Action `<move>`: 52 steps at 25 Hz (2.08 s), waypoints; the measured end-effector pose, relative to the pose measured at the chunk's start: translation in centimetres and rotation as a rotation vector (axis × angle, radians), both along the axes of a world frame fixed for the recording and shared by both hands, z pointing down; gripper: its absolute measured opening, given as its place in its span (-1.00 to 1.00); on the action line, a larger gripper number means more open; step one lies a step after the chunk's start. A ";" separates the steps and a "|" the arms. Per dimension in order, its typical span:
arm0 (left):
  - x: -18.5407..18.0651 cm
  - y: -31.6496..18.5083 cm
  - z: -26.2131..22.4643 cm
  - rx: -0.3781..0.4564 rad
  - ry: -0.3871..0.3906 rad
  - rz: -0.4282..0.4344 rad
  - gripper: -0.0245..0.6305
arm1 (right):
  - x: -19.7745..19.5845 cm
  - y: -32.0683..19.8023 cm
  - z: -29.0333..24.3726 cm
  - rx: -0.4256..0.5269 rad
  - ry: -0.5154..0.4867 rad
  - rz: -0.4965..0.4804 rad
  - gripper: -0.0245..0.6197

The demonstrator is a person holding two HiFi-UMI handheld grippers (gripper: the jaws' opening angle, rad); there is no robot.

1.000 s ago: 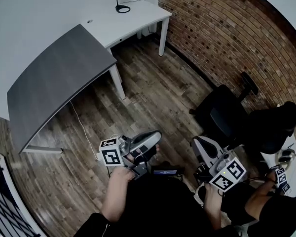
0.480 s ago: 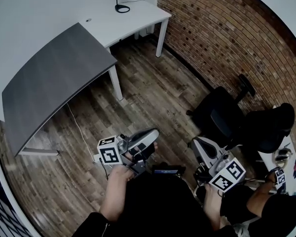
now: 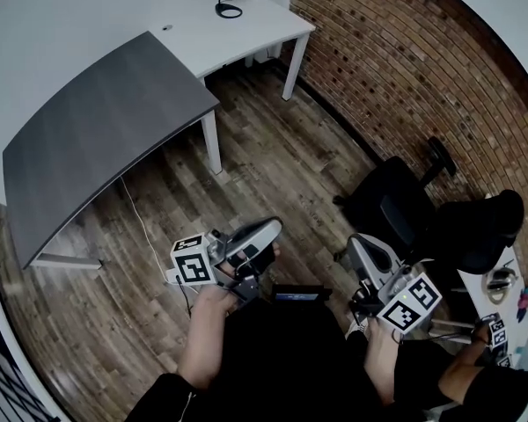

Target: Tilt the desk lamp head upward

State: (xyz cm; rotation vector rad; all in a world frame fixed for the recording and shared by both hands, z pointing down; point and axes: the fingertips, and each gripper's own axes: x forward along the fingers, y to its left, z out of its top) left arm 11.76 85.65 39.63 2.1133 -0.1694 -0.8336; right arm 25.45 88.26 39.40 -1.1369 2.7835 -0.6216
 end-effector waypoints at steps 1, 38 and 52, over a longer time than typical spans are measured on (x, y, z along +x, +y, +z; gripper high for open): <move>-0.3 0.0 0.1 -0.004 0.003 -0.008 -0.89 | -0.3 0.0 -0.1 -0.002 0.000 -0.008 -0.88; 12.4 -18.8 0.8 -0.089 -0.237 -0.133 -0.89 | 13.3 -23.0 2.7 -0.079 -0.251 -0.114 -0.88; 14.6 -27.3 3.3 -0.138 -0.164 -0.063 -0.89 | 14.1 -29.2 4.3 -0.132 -0.217 -0.073 -0.88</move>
